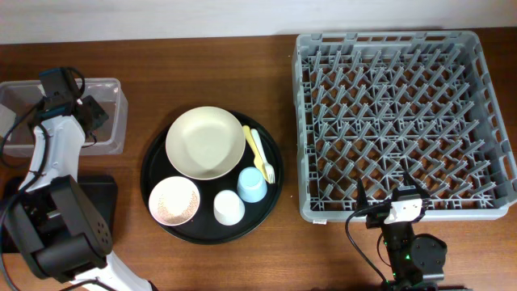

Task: Sort waste into correct bins and load items into the dishwasher rack
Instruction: 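Carry the red wrapper left and drop it into the clear bin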

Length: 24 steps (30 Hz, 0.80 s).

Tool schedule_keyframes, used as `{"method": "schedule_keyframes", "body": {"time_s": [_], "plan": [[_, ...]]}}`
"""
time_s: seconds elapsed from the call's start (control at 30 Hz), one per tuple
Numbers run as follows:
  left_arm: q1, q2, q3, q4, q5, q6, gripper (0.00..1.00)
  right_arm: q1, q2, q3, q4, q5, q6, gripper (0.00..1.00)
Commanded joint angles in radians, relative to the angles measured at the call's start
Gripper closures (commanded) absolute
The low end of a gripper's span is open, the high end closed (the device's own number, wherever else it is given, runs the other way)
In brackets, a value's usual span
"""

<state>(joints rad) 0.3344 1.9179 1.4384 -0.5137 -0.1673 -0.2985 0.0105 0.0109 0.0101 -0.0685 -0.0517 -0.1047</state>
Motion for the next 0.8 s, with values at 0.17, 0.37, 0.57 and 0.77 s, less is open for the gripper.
{"method": "schedule_keyframes", "body": {"time_s": [0.17,0.37,0.57,0.77], "plan": [[0.007,-0.006,0.032,0.021,0.022,0.001,0.59,-0.004,-0.006,-0.005,-0.006,0.004,0.000,0.02],[0.002,-0.196,0.235,-0.329,0.158,0.000,0.38,-0.004,-0.006,-0.005,-0.006,0.004,0.000,0.02],[-0.072,-0.349,0.236,-0.753,0.249,0.042,0.20,-0.004,-0.006,-0.005,-0.006,0.004,0.000,0.02],[-0.367,-0.354,0.178,-0.938,0.128,0.049,0.25,-0.004,-0.006,-0.005,-0.006,0.004,0.000,0.02]]}}
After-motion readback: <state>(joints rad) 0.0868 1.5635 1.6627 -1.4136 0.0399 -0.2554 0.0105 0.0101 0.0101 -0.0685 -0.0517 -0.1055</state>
